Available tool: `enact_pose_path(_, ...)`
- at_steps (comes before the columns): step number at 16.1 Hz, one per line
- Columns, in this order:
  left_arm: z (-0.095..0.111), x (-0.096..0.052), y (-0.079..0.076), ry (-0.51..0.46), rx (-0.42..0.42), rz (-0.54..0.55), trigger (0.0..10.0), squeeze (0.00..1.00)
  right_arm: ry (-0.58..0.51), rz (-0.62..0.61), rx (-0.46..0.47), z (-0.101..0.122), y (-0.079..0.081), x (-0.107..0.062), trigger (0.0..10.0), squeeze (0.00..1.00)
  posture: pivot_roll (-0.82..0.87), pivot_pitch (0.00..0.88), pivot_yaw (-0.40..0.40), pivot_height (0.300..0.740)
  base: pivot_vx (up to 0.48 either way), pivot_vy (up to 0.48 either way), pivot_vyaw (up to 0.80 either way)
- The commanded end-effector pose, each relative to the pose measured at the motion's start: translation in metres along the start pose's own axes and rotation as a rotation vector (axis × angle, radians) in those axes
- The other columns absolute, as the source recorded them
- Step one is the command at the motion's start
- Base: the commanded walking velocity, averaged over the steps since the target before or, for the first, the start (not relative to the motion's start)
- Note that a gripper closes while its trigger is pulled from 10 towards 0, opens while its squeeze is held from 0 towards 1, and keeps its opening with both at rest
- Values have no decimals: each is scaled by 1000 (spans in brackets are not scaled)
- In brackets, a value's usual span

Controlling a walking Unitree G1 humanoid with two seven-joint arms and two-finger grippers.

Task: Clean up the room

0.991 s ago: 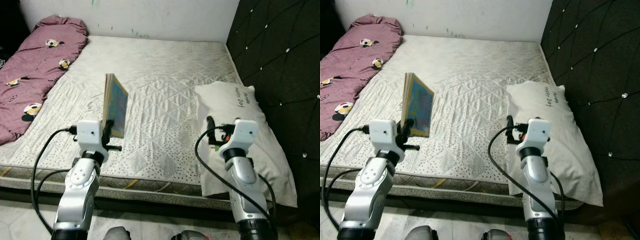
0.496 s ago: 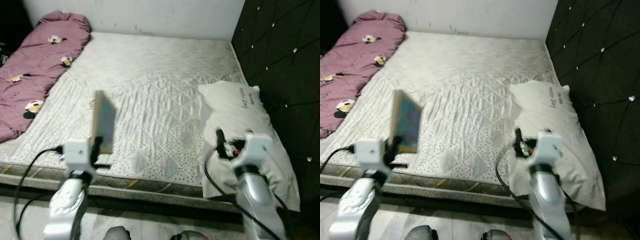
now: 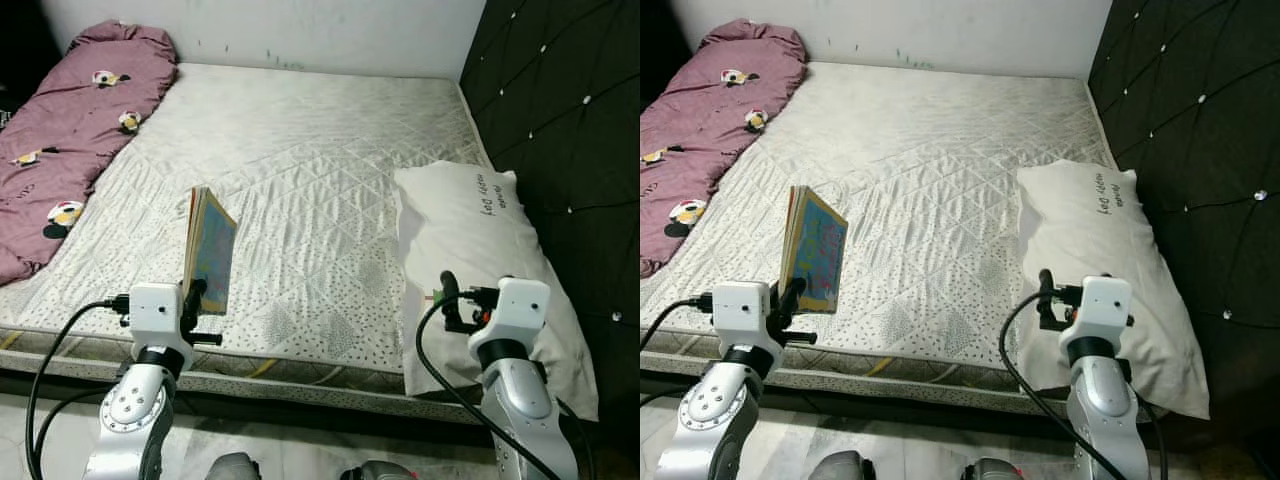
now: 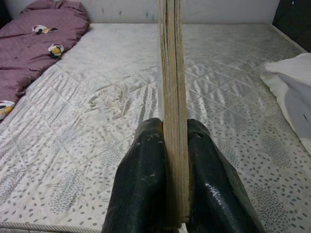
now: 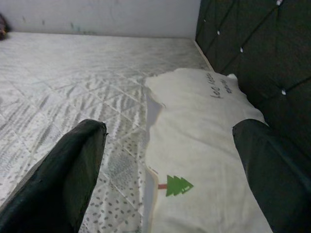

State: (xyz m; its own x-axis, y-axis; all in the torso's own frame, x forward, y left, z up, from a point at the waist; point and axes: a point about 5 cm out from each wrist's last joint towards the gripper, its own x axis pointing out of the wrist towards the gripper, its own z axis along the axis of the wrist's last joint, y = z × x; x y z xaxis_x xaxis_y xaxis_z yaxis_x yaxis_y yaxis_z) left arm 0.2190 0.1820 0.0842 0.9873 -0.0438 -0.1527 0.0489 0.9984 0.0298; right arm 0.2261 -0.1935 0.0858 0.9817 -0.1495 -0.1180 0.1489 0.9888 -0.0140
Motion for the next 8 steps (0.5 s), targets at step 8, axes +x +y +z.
enact_pose_path(8,9,3,0,-40,-32,3,10000,0,25,-8,-8,-2,0,-2,10000,0,-9,0,-1,740,0,0,-661)
